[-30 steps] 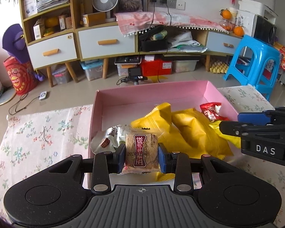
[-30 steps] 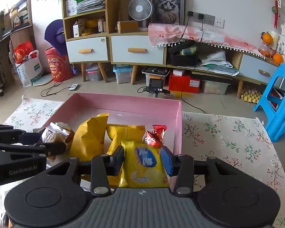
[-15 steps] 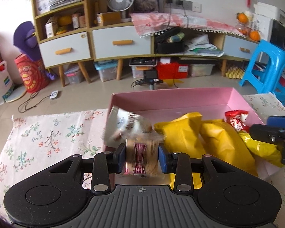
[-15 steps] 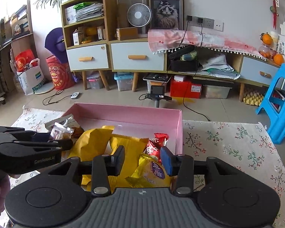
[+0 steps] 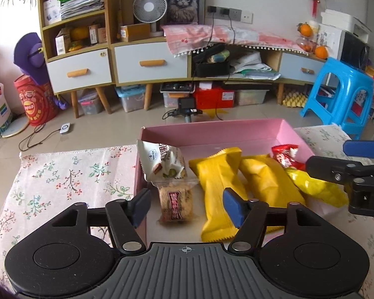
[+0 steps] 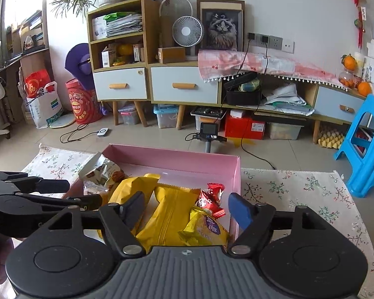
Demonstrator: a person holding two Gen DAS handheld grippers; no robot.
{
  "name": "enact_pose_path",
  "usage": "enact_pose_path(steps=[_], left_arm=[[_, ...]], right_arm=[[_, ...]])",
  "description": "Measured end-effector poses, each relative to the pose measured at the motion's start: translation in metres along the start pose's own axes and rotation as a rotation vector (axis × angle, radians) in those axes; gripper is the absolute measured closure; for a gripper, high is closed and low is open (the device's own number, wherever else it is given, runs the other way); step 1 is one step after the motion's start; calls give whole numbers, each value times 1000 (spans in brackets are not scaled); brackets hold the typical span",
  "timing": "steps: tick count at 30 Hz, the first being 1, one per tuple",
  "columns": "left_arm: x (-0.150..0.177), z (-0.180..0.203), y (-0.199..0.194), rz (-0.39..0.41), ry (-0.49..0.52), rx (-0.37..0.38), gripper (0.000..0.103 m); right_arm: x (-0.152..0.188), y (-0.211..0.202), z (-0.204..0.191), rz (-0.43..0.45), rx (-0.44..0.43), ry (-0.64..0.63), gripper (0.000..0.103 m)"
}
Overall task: Organize snacks
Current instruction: 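Move both grippers out of the box back over the snack pile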
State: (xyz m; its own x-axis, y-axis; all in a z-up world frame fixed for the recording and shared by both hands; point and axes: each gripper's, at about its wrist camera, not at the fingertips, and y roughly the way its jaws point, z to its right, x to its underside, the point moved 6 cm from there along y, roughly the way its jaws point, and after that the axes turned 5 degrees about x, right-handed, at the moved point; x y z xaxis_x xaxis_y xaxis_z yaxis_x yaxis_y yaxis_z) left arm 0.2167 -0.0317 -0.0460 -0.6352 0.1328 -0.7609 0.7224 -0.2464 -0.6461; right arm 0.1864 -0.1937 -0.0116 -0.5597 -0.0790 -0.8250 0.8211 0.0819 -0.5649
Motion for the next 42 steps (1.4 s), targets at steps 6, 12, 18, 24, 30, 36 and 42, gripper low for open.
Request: enact_pose_path(steps=[6,12,18,24,30,36,42], left_arm=[[6,4,-19,-3,0,21,28],[17,2,-40,-12,-23,52,17],[33,3,-63,-27,-17,73,10],[47,-10,-89,-33,-95,142,7],[61,-33,-106,1,-56,114,6],[82,-51,-116,-13,-100,125,6],[98,-52,-118,-44,-119,133,6]], right_arm=[[1,-16,-2,13,7,-18,27],[3,-36,-4,30,4,-35,18],[11,-55,-13,33,-21,-52,14],[25,-70,-24,29,-54,-41,12],[37,-80,-32,41,-88,-99,12],[38,-87,-26,83,-70,-134,10],[59,-76,-27,29,-90,-152,10]])
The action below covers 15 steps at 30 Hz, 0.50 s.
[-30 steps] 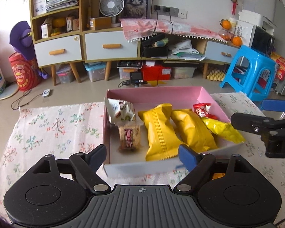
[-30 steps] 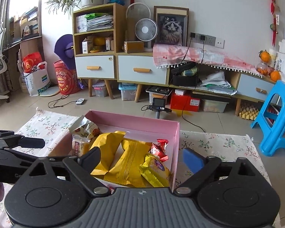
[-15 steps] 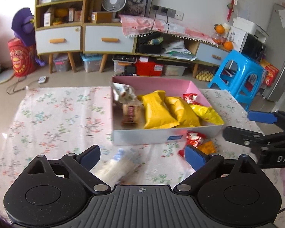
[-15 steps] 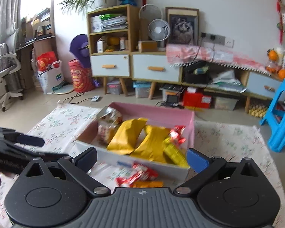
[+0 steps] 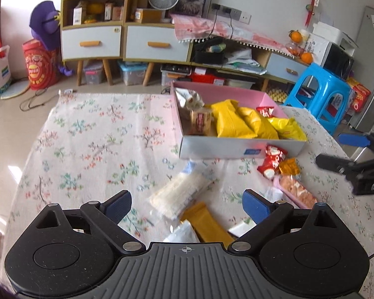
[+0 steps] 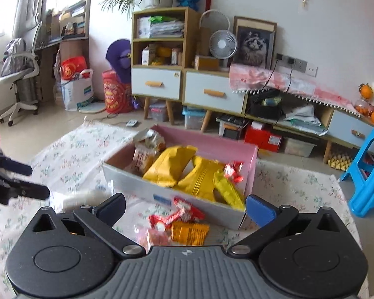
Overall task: Organize snacks
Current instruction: 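Move both grippers out of the box back over the snack pile, then grasp the clear rice-cake bag with the left gripper while the right grasps the pink pastry bag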
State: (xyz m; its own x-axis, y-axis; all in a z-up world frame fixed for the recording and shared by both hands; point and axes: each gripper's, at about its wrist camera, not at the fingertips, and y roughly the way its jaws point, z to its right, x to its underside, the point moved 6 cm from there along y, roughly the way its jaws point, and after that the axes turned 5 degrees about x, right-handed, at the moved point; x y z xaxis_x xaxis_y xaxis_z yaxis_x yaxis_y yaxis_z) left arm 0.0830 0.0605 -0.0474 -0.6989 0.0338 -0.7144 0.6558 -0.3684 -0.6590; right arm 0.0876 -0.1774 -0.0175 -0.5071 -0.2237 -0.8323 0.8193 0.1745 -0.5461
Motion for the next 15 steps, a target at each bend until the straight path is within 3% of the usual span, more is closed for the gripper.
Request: enact_pose_path(steps=[4,8,15], left_arm=[[7,2,9,-6,60,48,6],[11,-11,18,19,131,38,7],[12,-30,36,1,99,89,9]], right_arm=[[22,7,-11,-61,-86,-10,10],[41,9,-19,-97,-158,-21,10],[55,14,-16,-172,-218,75,10]])
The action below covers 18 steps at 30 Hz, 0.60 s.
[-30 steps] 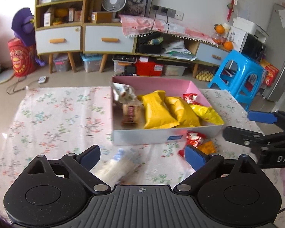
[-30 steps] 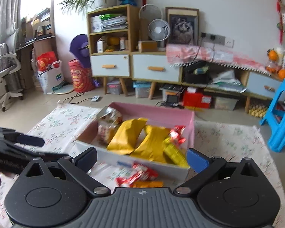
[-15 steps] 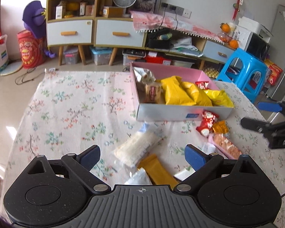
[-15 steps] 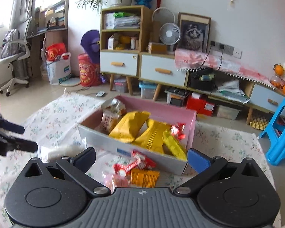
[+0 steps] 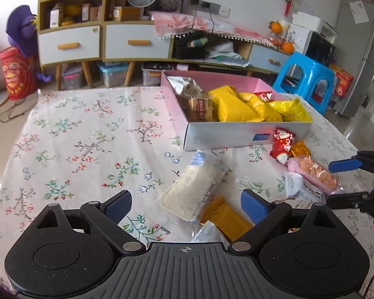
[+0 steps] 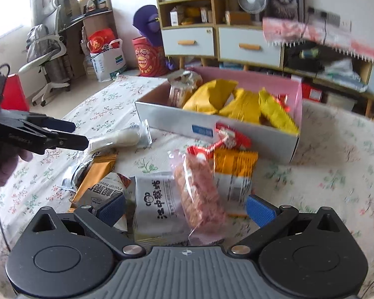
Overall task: Organize snacks
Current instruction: 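Grasp the clear rice-cake bag with the left gripper while the right grasps the pink pastry bag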
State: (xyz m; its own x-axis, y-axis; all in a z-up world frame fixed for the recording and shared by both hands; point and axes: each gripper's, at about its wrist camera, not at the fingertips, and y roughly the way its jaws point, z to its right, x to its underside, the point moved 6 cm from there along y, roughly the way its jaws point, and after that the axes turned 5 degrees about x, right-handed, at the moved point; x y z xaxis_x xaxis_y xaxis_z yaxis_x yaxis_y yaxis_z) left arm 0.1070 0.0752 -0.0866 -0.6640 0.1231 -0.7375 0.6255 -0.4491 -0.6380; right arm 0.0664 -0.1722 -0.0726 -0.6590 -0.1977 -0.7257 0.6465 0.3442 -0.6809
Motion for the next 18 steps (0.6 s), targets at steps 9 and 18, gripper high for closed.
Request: enact_pose_path(steps=[9,18], left_arm=[[-1,1,21,-33,29,48,15],[1,-3,33,-64,28,8,37]], right_arm=[[0,9,21,-65,-59,183,25],[5,4,32,-76,-67,229,45]])
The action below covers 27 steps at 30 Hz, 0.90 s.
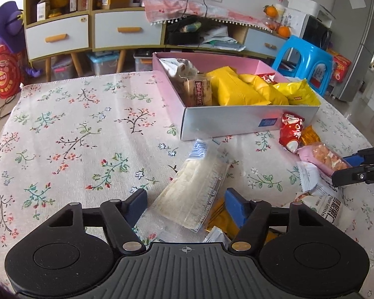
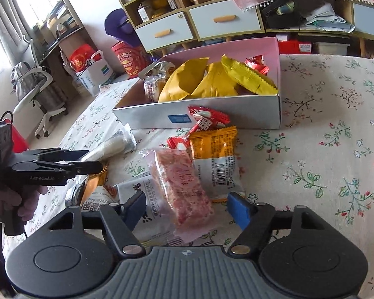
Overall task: Organize snacks
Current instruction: 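Grasp the clear rice-cake bag with the left gripper while the right grasps the pink pastry bag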
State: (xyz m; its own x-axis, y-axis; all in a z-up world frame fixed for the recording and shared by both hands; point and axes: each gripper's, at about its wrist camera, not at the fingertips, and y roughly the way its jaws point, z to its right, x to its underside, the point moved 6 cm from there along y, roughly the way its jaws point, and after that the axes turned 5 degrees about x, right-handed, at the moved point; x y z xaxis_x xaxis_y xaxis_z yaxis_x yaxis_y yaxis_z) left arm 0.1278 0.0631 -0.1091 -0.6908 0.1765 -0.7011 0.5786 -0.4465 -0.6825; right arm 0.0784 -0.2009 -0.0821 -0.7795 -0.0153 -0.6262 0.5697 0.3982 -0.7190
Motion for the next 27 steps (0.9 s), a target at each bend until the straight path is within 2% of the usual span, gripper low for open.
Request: enact_pose_path(steps=[4,6,10,14,27], left_arm=[[-2,-2,-1,1,-13,-12,46],[-2,-2,-2,1,-22,-18,49],[-3,0,-2,-8,-25,-41,62],[-4,0,-3,-12,-53,-62,66],[-7,2,-11,-24,-118,-75,71]], right_arm=[[-3,1,3,7,5,0,52],[-4,2,2,4,-1,1,62],[-7,4,-2,6,-9,-10,70],[-9,3,-5,9,-6,-27,77],[-15,-4,-6,37,5,-40,78]])
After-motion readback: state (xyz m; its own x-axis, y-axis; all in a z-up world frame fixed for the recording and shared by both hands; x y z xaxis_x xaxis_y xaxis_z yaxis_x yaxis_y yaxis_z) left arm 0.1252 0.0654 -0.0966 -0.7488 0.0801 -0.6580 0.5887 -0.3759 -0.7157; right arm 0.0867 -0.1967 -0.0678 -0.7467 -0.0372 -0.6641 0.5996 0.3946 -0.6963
